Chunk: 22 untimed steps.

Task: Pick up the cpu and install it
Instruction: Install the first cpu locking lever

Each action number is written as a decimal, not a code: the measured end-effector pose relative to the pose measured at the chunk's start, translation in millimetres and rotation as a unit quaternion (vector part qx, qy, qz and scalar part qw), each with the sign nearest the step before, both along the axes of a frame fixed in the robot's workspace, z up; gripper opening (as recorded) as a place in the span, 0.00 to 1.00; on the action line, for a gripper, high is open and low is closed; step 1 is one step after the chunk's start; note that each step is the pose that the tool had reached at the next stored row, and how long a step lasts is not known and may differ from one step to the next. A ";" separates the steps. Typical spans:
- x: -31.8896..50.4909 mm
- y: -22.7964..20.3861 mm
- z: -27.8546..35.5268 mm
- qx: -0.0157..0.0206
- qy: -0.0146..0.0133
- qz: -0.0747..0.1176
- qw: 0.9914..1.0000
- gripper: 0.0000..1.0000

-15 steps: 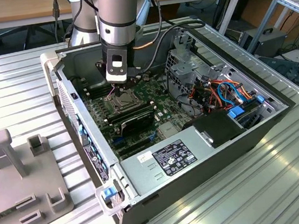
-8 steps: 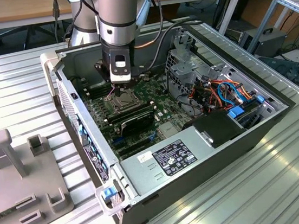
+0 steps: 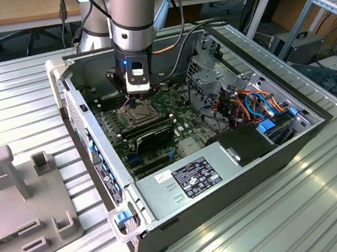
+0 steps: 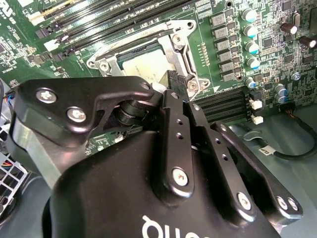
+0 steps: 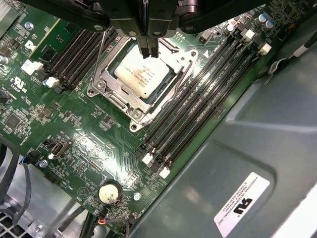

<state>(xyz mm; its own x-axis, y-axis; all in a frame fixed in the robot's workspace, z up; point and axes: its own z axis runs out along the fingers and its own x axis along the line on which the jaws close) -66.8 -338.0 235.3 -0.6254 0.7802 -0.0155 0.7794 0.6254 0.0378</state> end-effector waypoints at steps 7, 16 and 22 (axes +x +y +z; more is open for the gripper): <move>0.0 0.0 0.0 0.000 0.000 0.063 0.998 0.11; 0.0 0.0 0.0 0.000 0.000 0.131 0.991 0.11; 0.0 0.0 0.0 0.000 0.000 0.178 0.984 0.11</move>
<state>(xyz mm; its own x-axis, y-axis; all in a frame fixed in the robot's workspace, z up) -66.8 -338.0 235.3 -0.8586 0.5124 -0.0156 0.5116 0.8584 0.0378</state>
